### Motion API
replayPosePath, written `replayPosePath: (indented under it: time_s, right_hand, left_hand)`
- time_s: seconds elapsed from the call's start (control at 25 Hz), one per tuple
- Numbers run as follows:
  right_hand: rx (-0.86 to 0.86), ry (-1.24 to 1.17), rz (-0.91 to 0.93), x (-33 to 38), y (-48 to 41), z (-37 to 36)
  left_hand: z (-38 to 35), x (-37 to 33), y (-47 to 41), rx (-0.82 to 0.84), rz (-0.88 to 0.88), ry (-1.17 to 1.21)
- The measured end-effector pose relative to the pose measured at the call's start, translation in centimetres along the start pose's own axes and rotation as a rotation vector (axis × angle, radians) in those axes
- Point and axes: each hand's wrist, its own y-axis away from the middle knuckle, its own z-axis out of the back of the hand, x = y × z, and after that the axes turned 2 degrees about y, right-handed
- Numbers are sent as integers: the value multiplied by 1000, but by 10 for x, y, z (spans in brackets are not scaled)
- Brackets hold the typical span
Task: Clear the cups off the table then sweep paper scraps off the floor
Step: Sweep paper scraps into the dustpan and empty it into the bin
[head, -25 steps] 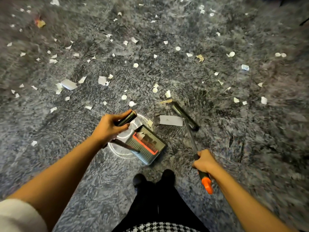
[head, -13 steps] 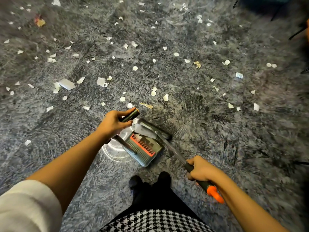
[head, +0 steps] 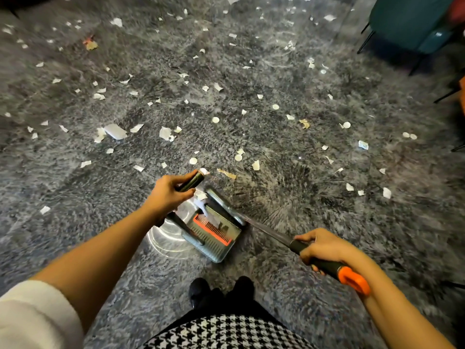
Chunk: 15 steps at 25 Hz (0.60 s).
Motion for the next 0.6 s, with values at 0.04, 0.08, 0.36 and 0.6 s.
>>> replayPosePath:
  time_s: [0.04,0.08,0.36,0.6]
  right_hand:
    - [-14,6,7,5,-1,0]
    - [-30,3,12,11,-4,1]
    - [-168,-37,35,52,-47,-2]
    - [-210,-2,69,92,-102,7]
  left_hand:
    - [8,4,4,-33,-4,14]
    - [15,7,8,-55,-6,21]
    - [55,29,26,-47,6,2]
    - [70,52,29,-219,118,41]
